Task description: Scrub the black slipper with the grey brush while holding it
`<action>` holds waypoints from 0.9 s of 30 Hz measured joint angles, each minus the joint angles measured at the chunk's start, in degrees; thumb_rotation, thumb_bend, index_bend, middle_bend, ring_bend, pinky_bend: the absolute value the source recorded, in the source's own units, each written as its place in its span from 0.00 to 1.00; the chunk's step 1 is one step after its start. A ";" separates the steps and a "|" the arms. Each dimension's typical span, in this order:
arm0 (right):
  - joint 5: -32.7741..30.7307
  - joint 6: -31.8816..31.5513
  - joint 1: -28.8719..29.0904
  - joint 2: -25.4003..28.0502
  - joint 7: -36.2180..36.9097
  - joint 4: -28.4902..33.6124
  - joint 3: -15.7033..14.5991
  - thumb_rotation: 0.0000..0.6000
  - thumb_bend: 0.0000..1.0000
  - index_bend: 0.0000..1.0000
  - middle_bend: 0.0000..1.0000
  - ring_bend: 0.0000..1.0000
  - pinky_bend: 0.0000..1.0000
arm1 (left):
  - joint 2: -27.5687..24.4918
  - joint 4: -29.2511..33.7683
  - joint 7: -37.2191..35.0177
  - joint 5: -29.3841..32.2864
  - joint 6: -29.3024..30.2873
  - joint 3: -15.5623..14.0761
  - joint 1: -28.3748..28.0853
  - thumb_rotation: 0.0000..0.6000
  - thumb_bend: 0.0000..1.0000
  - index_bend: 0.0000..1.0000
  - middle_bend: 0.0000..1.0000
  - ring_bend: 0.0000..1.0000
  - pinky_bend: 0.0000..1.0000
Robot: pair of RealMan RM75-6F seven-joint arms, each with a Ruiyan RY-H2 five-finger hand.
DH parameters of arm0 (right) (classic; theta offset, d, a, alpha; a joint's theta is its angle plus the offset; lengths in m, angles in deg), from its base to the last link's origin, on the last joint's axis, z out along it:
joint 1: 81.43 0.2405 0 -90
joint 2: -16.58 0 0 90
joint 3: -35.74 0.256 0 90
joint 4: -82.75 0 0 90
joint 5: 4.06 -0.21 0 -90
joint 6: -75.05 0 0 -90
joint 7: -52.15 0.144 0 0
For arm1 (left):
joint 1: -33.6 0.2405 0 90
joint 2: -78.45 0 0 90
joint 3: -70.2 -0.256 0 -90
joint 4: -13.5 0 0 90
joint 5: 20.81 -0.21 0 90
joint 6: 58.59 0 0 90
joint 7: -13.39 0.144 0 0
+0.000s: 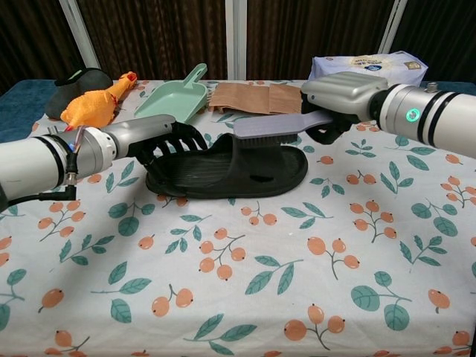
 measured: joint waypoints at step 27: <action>6.58 -2.57 0.21 0.57 -1.77 1.96 -2.41 1.00 0.92 1.00 0.98 1.00 1.00 | -0.93 0.29 -1.47 1.60 -2.45 0.38 -0.53 1.00 0.25 0.40 0.42 0.31 0.35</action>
